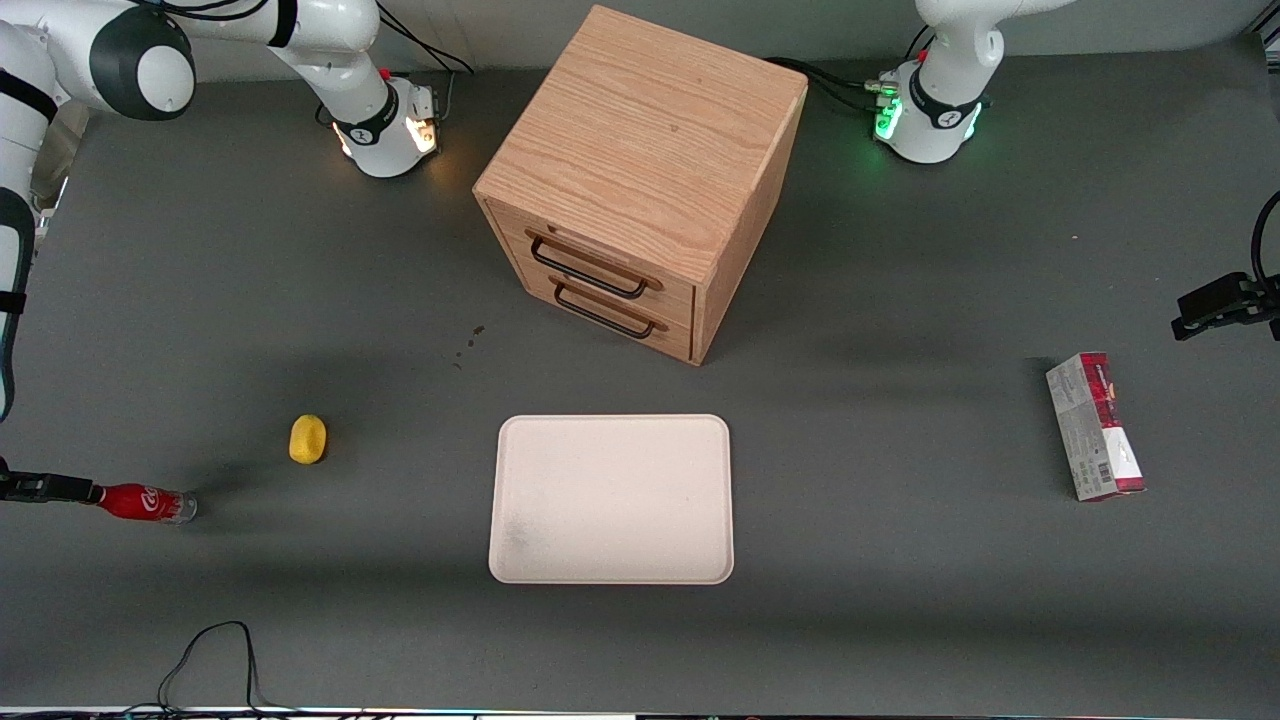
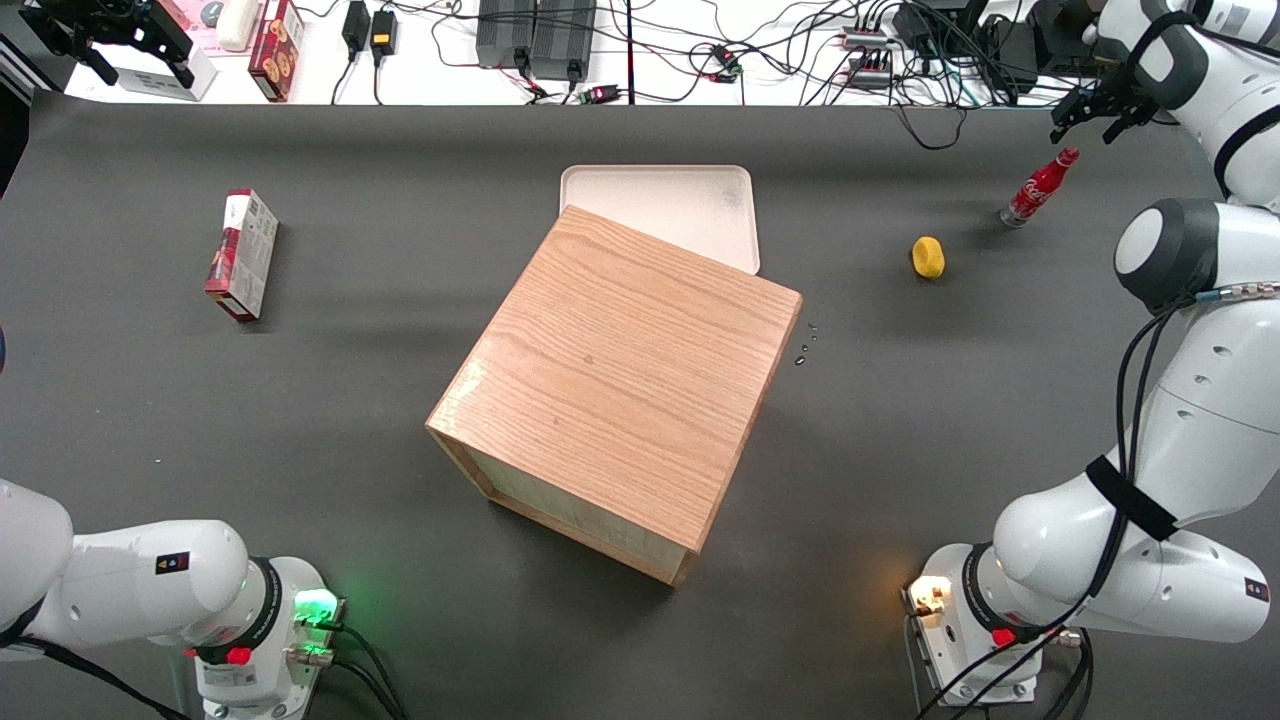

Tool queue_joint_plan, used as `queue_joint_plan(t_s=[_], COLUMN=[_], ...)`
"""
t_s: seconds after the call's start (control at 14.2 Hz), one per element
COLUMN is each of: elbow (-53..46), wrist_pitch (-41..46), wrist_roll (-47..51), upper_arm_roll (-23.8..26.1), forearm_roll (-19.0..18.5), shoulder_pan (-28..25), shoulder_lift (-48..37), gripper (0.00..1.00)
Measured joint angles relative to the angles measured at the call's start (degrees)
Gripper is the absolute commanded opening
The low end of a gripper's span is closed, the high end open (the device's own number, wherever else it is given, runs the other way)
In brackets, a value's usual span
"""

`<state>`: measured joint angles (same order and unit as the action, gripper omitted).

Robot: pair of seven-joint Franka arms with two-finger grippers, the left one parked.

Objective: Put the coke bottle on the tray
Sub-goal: 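Lower the right gripper and close it around the bottle's cap end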

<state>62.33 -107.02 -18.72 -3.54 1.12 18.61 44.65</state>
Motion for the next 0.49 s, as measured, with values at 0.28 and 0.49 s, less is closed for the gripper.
queue_joint_plan(t_s=[0.28,0.49], elbow=[1.9,2.5], wrist_pitch=[-2.0,-2.1], wrist_roll=[0.0,0.0], upper_arm_roll=[0.0,0.0], forearm_roll=[0.2,0.2], shoulder_pan=[0.5,0.6], shoulder_lift=[0.9,1.0], gripper=[1.0,1.0])
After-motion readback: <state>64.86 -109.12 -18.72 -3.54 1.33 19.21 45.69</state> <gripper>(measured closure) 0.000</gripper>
